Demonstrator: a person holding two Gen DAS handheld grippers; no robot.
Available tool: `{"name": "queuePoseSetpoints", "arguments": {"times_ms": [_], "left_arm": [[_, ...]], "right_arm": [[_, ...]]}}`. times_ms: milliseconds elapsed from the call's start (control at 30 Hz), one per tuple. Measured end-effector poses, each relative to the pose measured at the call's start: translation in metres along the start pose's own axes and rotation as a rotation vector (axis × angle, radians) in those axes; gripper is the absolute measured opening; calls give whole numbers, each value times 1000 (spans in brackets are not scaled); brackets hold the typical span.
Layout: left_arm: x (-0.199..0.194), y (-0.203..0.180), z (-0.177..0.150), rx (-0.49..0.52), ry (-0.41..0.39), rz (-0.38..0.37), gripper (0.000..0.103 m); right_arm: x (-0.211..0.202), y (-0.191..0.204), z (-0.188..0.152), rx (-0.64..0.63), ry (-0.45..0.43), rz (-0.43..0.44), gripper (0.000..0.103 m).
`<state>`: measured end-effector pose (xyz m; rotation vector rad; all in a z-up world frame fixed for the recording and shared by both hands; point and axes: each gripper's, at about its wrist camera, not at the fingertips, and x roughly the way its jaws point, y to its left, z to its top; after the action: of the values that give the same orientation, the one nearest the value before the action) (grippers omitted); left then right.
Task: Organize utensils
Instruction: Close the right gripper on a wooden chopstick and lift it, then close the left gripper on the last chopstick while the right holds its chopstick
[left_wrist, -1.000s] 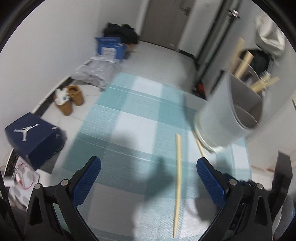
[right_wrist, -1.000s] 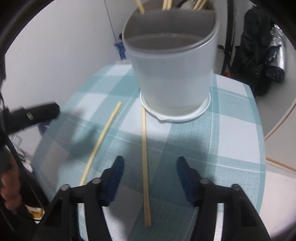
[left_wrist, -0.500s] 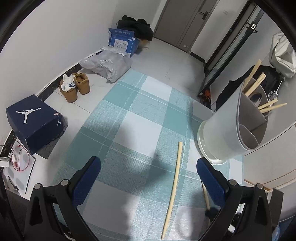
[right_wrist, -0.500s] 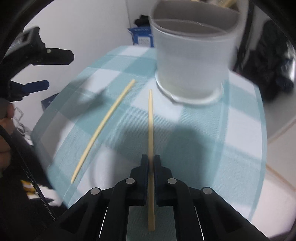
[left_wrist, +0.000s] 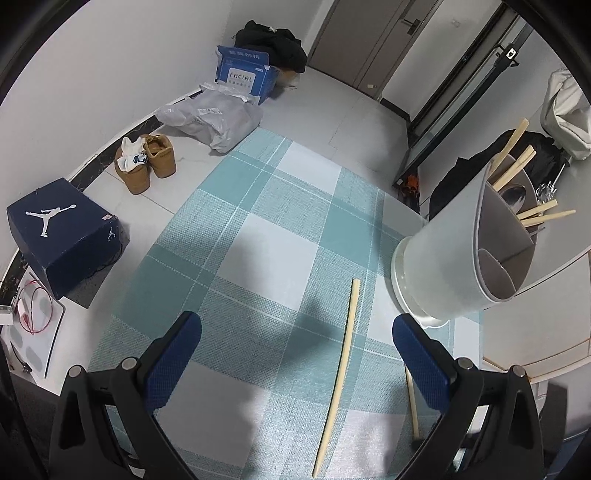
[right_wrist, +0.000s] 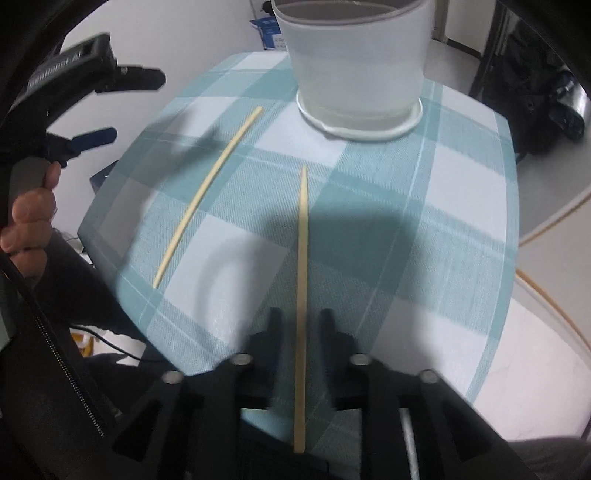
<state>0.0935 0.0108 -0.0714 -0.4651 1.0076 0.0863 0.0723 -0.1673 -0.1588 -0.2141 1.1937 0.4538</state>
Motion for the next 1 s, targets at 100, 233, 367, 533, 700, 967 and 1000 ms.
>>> {"name": "queuePoseSetpoints", "arguments": {"times_ms": [100, 233, 367, 533, 700, 967, 1000], "left_arm": [[0, 2, 0, -7, -19, -19, 102], [5, 5, -2, 26, -16, -10, 102], [14, 8, -11, 49, 37, -14, 102], [11, 8, -14, 71, 18, 27, 102], [17, 6, -15, 74, 55, 3, 102], [33, -14, -23, 133, 118, 37, 101], [33, -17, -23, 144, 110, 53, 101]], "right_arm": [[3, -3, 21, -4, -51, -21, 34], [19, -3, 47, -16, -83, -30, 34], [31, 7, 60, -58, -116, -67, 31], [34, 19, 61, -110, -143, -82, 14], [34, 25, 58, -111, -175, -43, 4], [-2, 4, 53, 26, -326, 55, 4], [-6, 1, 52, 43, -337, 57, 4]]}}
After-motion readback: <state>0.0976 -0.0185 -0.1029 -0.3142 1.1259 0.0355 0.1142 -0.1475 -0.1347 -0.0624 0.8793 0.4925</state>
